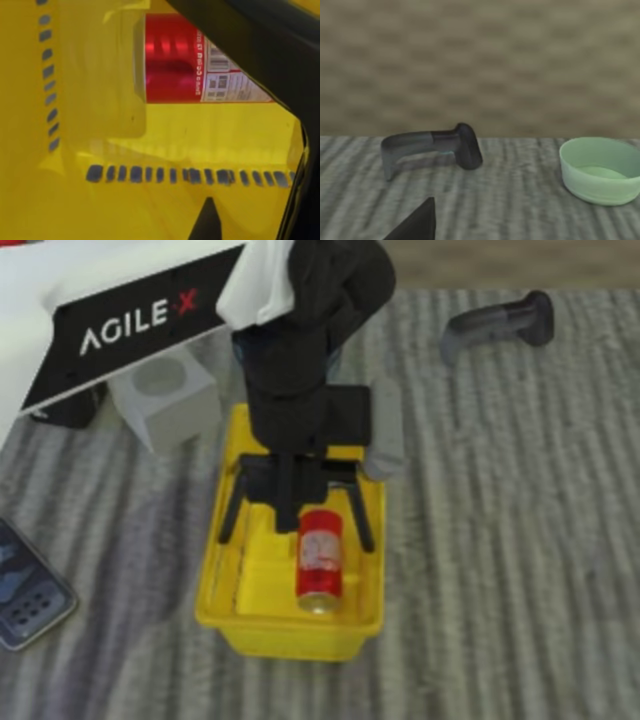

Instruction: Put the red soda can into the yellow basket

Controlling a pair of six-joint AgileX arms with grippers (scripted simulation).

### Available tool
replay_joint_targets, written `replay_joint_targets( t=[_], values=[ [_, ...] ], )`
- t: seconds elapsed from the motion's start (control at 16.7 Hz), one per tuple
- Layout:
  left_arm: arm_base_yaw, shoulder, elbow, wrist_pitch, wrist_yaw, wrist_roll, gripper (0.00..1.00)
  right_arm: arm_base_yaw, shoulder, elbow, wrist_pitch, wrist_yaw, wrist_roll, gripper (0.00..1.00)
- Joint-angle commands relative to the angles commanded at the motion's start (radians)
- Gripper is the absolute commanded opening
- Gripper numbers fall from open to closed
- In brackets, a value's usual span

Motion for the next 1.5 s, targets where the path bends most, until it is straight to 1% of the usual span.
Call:
replay_joint_targets(
  t=[1.26,1.5],
  values=[
    [0.0,0.001,0.0,0.0,0.0,0.001,0.0,0.0,0.0,0.0,0.0,0.0,0.0,1.0],
    [0.019,-0.013,0.046,-0.058,0.001,0.013,0.0,0.0,0.0,0.0,0.0,0.0,0.0,1.0]
  ],
)
